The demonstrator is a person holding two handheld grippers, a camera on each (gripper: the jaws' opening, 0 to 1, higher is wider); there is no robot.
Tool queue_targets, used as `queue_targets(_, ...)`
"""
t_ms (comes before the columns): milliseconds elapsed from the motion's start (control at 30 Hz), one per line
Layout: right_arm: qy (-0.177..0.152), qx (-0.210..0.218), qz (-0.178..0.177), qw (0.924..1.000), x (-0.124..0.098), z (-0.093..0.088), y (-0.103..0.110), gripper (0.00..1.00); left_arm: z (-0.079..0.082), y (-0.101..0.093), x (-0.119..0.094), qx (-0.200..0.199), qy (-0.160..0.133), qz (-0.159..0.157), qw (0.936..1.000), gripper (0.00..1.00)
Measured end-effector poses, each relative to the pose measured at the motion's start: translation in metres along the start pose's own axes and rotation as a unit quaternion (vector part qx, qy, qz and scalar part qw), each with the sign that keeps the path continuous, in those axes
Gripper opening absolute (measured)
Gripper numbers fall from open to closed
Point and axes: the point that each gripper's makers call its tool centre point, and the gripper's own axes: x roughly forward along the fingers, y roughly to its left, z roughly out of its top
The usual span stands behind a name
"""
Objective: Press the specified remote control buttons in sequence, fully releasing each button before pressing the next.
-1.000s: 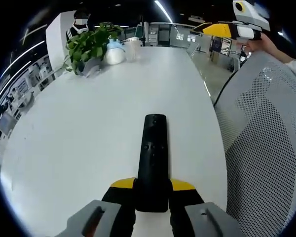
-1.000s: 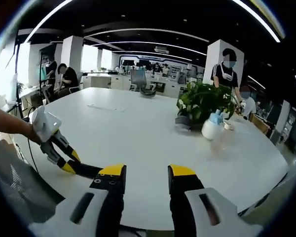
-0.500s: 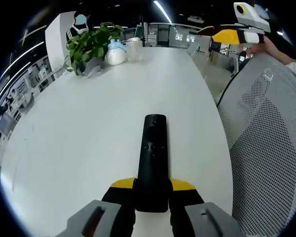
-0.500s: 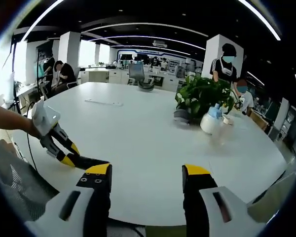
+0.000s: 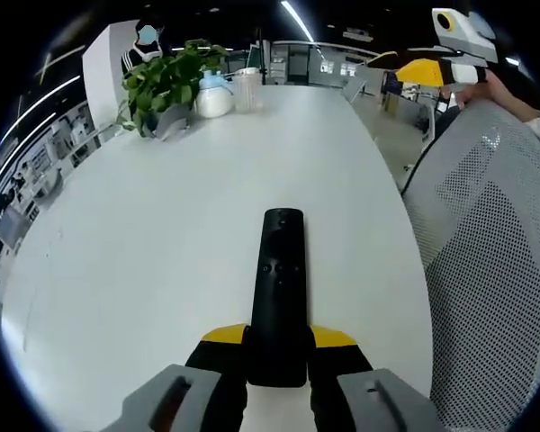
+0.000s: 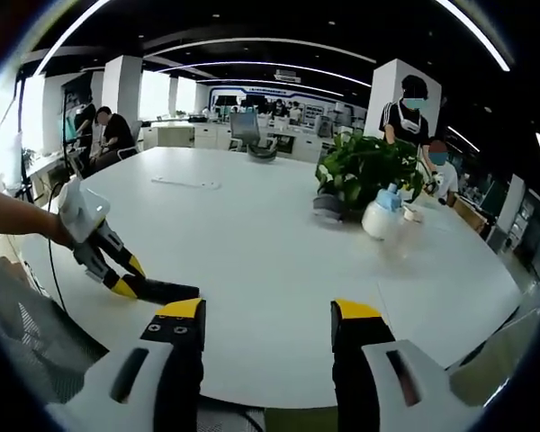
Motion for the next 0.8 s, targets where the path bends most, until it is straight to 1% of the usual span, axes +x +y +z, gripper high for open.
queue_targets(200,0.007,-0.003,-0.003,1.0,0.0,-0.003,-0.001,0.55,0.001,0.008,0.001,-0.001,-0.002,0.0,1.0,0.25)
queue_targets(333,0.012,-0.003,0.0,0.9999,0.001,-0.004,0.0,0.54,0.003,0.013,0.002,-0.005,-0.004,0.003,1.0,0.25)
queue_targets(467,0.016,-0.009,0.004,0.9998,0.002,-0.005,0.002,0.54,0.004,0.015,0.002,0.0,-0.004,0.0,1.0,0.25)
queue_targets(800,0.025,-0.009,0.005,0.9996,0.002,-0.008,0.002,0.53,0.007,0.025,0.005,0.013,0.008,0.008,0.9999,0.25)
